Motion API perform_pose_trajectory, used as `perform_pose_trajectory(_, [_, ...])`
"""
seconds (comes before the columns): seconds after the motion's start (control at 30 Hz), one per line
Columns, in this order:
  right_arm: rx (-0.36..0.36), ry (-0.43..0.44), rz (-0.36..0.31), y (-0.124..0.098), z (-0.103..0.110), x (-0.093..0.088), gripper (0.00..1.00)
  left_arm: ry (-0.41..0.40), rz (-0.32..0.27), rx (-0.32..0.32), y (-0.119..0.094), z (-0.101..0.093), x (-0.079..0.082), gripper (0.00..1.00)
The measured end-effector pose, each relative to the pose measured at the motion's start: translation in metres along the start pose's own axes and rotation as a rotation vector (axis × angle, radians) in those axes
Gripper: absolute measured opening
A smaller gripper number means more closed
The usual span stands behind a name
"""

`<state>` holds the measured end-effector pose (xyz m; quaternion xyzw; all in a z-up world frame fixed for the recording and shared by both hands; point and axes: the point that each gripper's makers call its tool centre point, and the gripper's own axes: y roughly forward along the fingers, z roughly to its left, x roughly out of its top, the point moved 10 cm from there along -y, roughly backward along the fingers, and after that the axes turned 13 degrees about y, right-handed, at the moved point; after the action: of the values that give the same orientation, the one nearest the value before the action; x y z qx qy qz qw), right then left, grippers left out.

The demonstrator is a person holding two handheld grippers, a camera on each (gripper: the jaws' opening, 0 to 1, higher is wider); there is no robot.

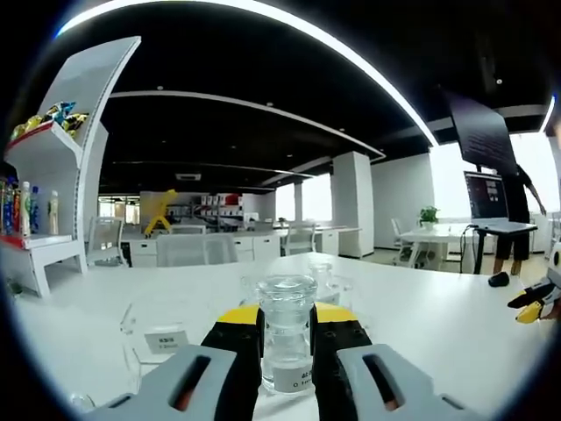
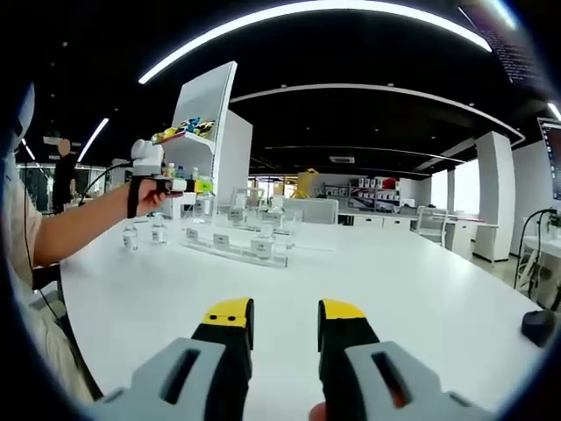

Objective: Identify the label on the chemical reagent bottle, grasp the chemical reagent bottle, and place it in the designated position on the reagent rack

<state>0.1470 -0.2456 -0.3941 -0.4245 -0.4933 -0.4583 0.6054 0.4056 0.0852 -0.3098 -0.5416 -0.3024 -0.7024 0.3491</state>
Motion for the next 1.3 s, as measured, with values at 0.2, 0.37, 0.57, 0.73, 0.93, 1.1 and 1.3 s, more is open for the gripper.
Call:
perform_pose_trajectory(0.2, [-0.007,0.000,0.000,0.000,-0.002,0.001,0.29,0.006,0.004,0.002,0.009,0.000,-0.001,0.20])
perform_pose_trajectory(0.37, [-0.010,0.001,0.005,0.002,-0.003,0.000,0.29,0.002,0.001,0.003,0.016,0.002,-0.004,0.20])
perform_pose_trajectory(0.57, [-0.009,0.002,0.009,0.003,-0.004,-0.001,0.29,0.008,-0.002,0.013,0.023,0.003,-0.009,0.20])
perform_pose_trajectory(0.73, [-0.014,0.005,0.013,0.003,-0.007,-0.002,0.29,0.011,-0.002,0.012,0.028,0.001,-0.012,0.20])
perform_pose_trajectory(0.93, [-0.020,0.004,0.018,0.003,-0.009,-0.003,0.29,0.012,-0.006,0.014,0.037,0.001,-0.015,0.20])
perform_pose_trajectory(1.1, [-0.027,0.004,0.020,0.004,-0.011,-0.003,0.29,0.010,-0.012,0.012,0.040,-0.001,-0.016,0.20])
perform_pose_trajectory(1.3, [-0.029,0.004,0.019,0.005,-0.012,-0.002,0.29,0.016,-0.015,0.018,0.044,0.001,-0.021,0.20])
